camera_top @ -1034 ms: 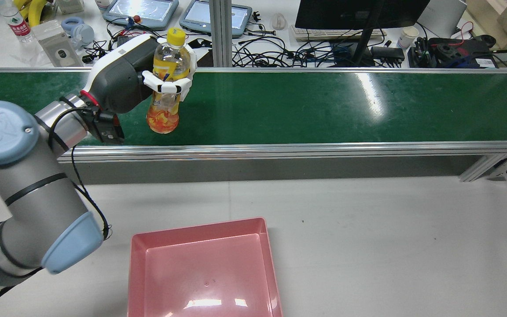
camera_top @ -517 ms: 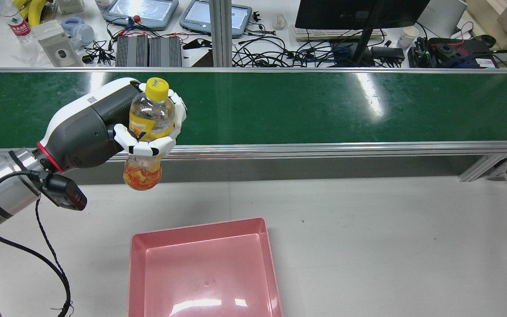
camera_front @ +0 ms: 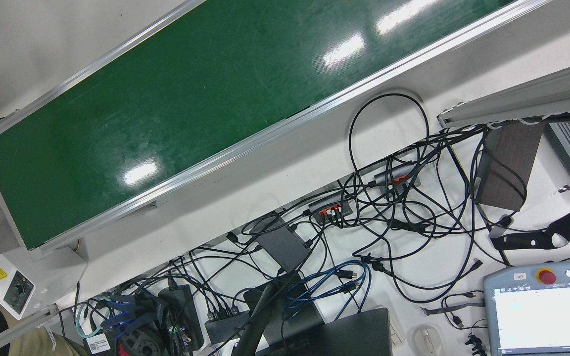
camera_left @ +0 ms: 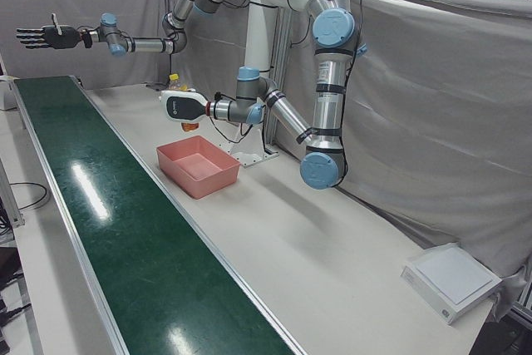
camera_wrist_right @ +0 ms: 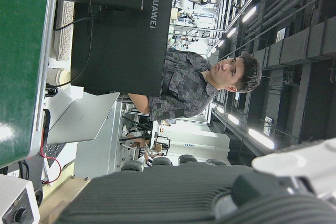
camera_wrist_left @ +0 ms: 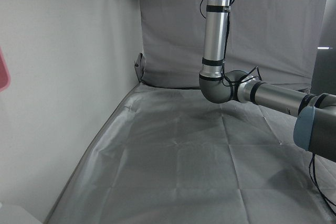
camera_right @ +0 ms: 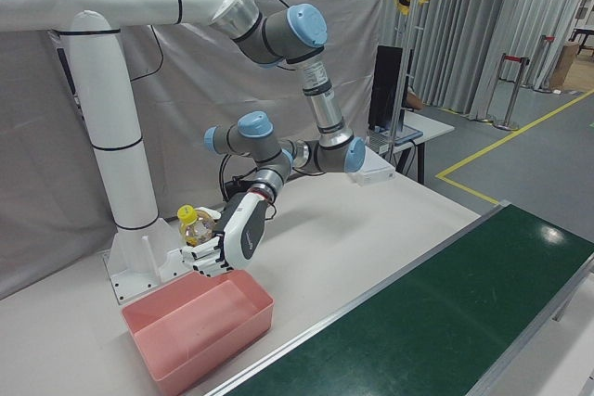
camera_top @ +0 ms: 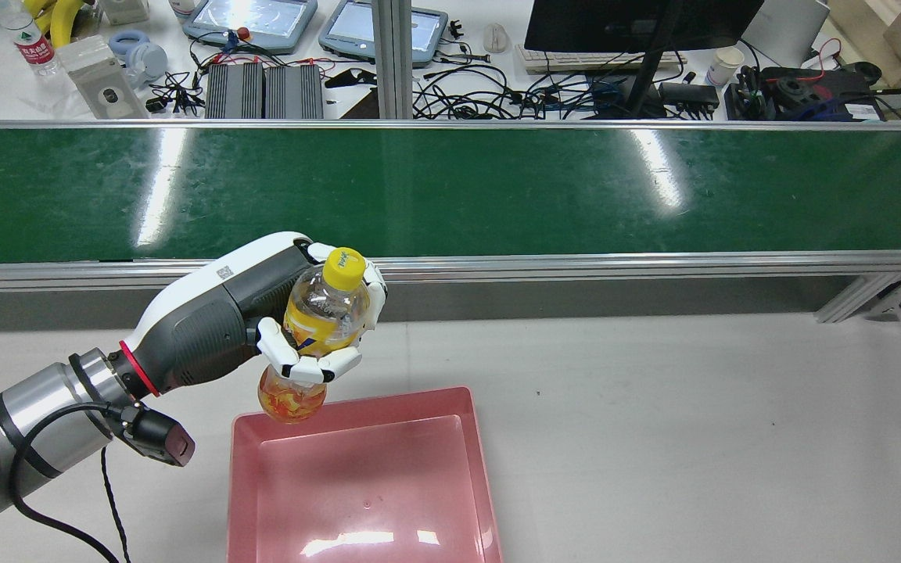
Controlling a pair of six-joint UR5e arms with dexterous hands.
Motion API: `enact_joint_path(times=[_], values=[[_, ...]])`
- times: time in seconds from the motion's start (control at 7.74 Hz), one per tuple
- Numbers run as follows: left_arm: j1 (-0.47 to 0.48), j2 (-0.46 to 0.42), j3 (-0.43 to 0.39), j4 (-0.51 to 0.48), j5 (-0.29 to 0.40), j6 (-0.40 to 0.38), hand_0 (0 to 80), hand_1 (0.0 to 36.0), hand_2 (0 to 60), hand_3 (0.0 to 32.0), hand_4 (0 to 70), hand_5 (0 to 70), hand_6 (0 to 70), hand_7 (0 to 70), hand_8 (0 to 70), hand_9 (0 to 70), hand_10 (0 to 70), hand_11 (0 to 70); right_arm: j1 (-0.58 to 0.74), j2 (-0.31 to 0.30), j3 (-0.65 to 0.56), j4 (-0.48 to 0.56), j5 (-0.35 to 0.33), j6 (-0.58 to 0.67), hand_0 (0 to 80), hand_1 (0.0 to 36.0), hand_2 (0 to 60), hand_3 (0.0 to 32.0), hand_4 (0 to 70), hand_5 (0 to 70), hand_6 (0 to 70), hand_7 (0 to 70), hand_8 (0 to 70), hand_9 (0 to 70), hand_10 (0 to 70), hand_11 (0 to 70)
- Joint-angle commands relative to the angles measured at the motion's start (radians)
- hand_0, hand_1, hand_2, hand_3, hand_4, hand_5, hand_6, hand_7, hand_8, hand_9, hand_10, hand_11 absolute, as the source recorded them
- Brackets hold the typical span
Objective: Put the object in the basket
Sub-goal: 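Lift the bottle off the belt and carry it over the pink tray, then lower the bottle into the pink tray and open the left hand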
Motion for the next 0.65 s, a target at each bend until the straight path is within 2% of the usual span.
enact_joint_path(times=[0.0, 0.13, 0.26, 0.39, 0.52], values=[[0.031, 0.049, -0.001, -0.068, -0.013, 0.005, 53.7, 24.2, 60.0, 0.0, 51.3, 70.0, 37.2, 54.2, 50.7, 66.6, 52.0, 70.0, 0.000, 0.000, 0.000, -0.001, 0.000, 0.000, 0.0, 0.0, 0.0, 0.0, 0.0, 0.0, 0.0, 0.0, 0.0, 0.0, 0.0, 0.0], [0.063, 0.058, -0.001, -0.088, -0.020, 0.005, 51.4, 14.3, 25.6, 0.0, 43.5, 47.8, 21.0, 30.7, 33.8, 44.0, 35.6, 51.1, -0.002, 0.000, 0.000, 0.001, 0.000, 0.000, 0.0, 0.0, 0.0, 0.0, 0.0, 0.0, 0.0, 0.0, 0.0, 0.0, 0.0, 0.0], [0.072, 0.064, -0.001, -0.090, -0.019, 0.005, 49.7, 4.1, 0.0, 0.0, 32.2, 39.4, 12.9, 14.6, 21.3, 26.4, 26.6, 39.1, 0.000, 0.000, 0.000, 0.001, 0.000, 0.000, 0.0, 0.0, 0.0, 0.0, 0.0, 0.0, 0.0, 0.0, 0.0, 0.0, 0.0, 0.0], [0.068, 0.073, -0.001, -0.091, -0.017, 0.002, 48.3, 0.0, 0.0, 0.0, 24.7, 33.4, 8.9, 8.2, 14.6, 17.3, 21.0, 30.6, 0.000, 0.000, 0.000, 0.001, 0.000, 0.000, 0.0, 0.0, 0.0, 0.0, 0.0, 0.0, 0.0, 0.0, 0.0, 0.0, 0.0, 0.0], [0.065, 0.081, -0.001, -0.093, -0.017, 0.001, 46.0, 0.0, 0.0, 0.0, 20.9, 28.1, 6.3, 5.6, 11.3, 13.2, 15.6, 22.4, -0.002, -0.001, 0.000, 0.001, 0.000, 0.000, 0.0, 0.0, 0.0, 0.0, 0.0, 0.0, 0.0, 0.0, 0.0, 0.0, 0.0, 0.0]])
